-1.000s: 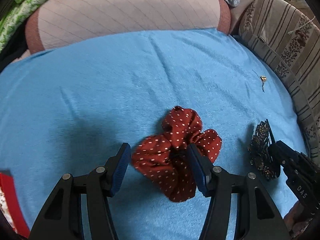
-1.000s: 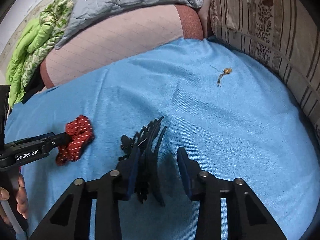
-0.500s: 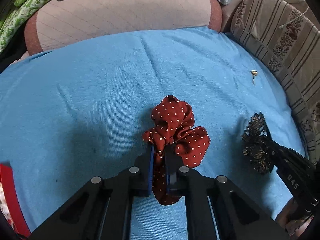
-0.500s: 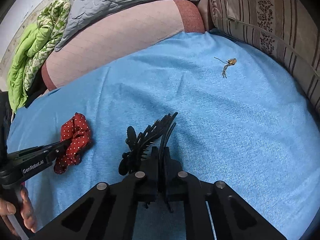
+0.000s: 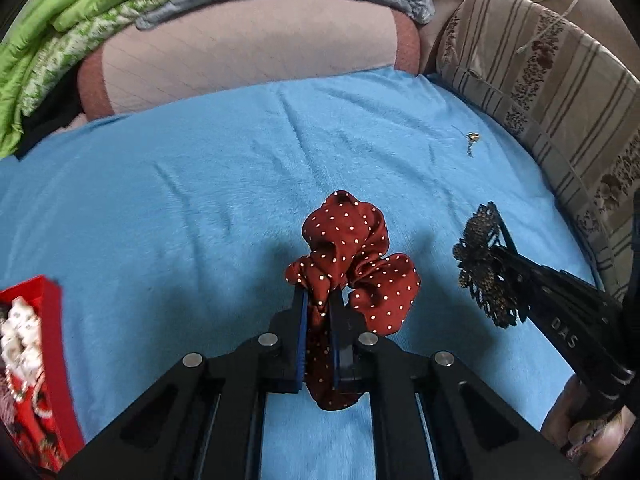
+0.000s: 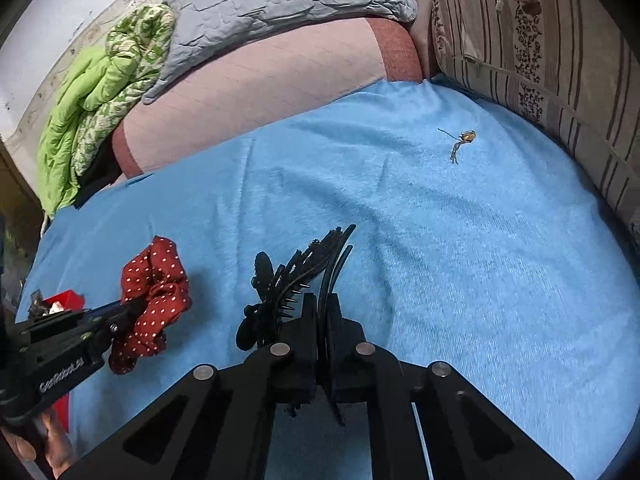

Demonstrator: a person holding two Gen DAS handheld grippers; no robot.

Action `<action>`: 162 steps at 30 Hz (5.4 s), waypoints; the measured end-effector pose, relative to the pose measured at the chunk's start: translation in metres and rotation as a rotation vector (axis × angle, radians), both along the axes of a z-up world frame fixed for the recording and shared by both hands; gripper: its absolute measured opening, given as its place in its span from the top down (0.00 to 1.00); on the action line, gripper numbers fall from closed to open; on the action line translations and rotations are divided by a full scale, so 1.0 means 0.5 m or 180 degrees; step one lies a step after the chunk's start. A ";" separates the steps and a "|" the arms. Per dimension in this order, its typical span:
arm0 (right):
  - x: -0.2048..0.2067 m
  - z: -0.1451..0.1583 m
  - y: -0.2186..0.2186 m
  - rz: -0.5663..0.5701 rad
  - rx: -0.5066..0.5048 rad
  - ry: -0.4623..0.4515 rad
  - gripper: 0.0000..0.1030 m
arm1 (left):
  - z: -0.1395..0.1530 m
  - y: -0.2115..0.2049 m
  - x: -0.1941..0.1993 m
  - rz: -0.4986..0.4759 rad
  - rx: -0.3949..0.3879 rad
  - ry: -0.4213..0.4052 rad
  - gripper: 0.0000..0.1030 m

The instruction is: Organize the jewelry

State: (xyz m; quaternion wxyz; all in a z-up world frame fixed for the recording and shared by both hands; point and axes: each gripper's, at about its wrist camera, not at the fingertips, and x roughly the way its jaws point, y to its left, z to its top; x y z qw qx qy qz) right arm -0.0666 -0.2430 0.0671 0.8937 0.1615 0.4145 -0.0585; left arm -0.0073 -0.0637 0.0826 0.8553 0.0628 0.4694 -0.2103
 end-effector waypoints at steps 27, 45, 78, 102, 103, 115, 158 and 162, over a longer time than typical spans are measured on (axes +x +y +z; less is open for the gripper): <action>-0.178 0.131 0.195 0.0440 -0.0082 -0.0278 0.95 | 0.136 0.202 -0.275 0.0486 0.0278 -0.0700 0.91; -0.115 0.139 0.499 0.1447 -0.0064 -0.0120 0.95 | 0.101 0.596 -0.259 0.1602 0.0063 -0.0489 0.91; 0.097 -0.019 0.844 0.2135 0.0238 0.0458 0.92 | -0.044 0.794 -0.115 0.1832 -0.0201 0.0105 0.86; 0.022 0.059 0.813 0.2112 0.0209 0.0147 0.63 | 0.064 0.777 -0.230 0.1943 -0.0014 -0.0339 0.52; 0.015 0.060 0.810 0.2106 0.0199 0.0138 0.62 | 0.065 0.778 -0.234 0.1953 -0.0009 -0.0346 0.51; -0.105 0.068 0.760 0.1943 -0.0051 0.0007 0.55 | 0.083 0.761 -0.316 0.1978 0.0106 -0.0515 0.38; -0.267 0.105 0.633 0.1394 -0.0479 -0.0397 0.35 | 0.189 0.640 -0.464 0.2322 0.0449 -0.1329 0.00; -0.262 0.099 0.630 0.1388 -0.0480 -0.0366 0.35 | 0.170 0.630 -0.457 0.2261 0.0461 -0.1198 0.00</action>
